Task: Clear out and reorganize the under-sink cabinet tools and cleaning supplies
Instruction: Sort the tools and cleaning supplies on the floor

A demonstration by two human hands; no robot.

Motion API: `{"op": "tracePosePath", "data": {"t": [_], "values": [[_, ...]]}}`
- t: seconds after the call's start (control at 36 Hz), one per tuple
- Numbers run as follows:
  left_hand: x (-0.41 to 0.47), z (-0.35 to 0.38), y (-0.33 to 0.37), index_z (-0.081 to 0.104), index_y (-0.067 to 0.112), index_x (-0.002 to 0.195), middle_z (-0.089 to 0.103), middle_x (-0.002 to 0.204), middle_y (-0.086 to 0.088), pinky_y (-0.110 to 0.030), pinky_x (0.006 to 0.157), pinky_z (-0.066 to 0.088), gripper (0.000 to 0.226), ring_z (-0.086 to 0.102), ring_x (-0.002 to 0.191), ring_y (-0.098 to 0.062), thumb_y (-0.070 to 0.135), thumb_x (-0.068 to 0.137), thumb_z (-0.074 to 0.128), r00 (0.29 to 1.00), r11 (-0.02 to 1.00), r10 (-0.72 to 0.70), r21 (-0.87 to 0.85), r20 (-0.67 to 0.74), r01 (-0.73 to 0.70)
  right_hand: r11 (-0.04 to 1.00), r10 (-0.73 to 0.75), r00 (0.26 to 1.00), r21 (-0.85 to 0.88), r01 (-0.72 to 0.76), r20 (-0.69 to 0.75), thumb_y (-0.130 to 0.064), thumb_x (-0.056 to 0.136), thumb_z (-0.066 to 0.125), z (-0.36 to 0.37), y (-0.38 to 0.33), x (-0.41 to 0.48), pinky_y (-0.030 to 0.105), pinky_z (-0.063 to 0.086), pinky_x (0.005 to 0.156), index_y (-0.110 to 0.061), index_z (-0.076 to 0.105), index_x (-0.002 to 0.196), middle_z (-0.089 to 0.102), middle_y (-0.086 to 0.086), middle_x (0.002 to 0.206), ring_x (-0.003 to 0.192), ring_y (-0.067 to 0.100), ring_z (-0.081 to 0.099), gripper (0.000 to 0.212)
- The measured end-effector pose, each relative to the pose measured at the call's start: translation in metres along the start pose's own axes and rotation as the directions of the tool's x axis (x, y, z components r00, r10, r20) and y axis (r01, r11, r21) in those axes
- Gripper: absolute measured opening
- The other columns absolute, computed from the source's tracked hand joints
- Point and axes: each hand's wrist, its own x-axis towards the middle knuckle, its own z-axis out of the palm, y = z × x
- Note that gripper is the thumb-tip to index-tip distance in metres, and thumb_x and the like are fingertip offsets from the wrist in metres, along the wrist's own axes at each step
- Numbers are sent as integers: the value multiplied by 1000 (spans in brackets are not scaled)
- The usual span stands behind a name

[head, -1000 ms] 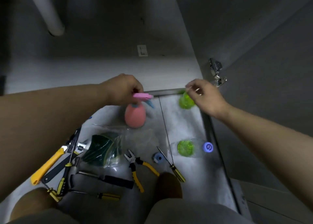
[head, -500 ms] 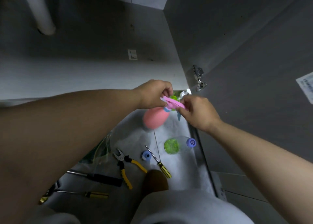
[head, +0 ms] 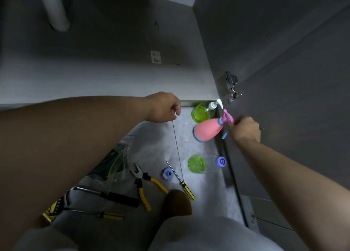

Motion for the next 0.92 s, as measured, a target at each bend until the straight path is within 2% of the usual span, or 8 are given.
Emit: {"op": "tracePosePath", "data": {"t": [0.33,0.44,0.5,0.58,0.67,0.75,0.83,0.92], "values": [[1,1,-1,72,18,114,68,113,0,-22,86,44,21,62,105,-18,16,95,64,1000,1000,-15,0,4,15,997,47,999,-54,-46,17,-53,86,63,5,5,0,37,51,83,-13,72,103,69,21,106,102,41,65,44],[1,2,1,71,18,114,68,114,0,-26,91,48,20,62,107,-19,18,95,65,999,1000,-20,17,27,19,996,22,998,-92,-16,58,-61,87,60,6,12,-5,38,52,84,-12,70,103,69,21,106,103,41,65,52],[1,2,1,71,18,113,68,114,0,-24,88,46,20,62,107,-19,18,95,65,999,1000,-17,26,35,16,993,9,998,-121,-1,69,-65,89,54,5,16,-11,40,51,84,-12,65,107,67,22,110,104,42,64,57],[1,-1,3,71,19,113,67,114,0,-22,86,44,19,62,106,-19,18,94,65,999,999,-13,34,44,12,981,-66,997,-183,70,28,-61,92,51,2,20,-24,44,48,82,-11,55,113,60,22,117,105,45,61,55],[0,-4,6,72,19,113,67,114,0,-22,87,44,20,62,105,-19,19,95,65,999,999,-18,46,45,16,958,-217,976,-192,212,-3,-52,91,57,-3,24,-40,42,44,72,-13,50,112,53,17,116,97,45,63,44],[-2,-6,9,72,19,112,67,113,-1,-24,88,46,19,62,105,-20,19,95,65,999,998,-18,68,45,15,931,-282,943,-185,314,179,-52,84,61,-7,30,-55,38,52,76,-23,59,105,64,10,109,96,36,65,36],[-5,-8,10,71,19,114,65,112,1,-24,87,45,19,60,103,-19,21,95,65,998,995,-25,97,58,19,920,-268,882,-168,354,389,-50,79,69,-4,37,-68,33,51,81,-26,56,101,61,3,112,101,29,63,35],[-11,-10,10,70,20,114,64,112,3,-24,88,45,19,59,103,-17,23,96,65,997,993,-30,118,69,22,911,-289,860,-155,383,421,-32,80,71,3,43,-79,28,46,74,-20,58,105,62,8,112,98,31,62,31]]}}
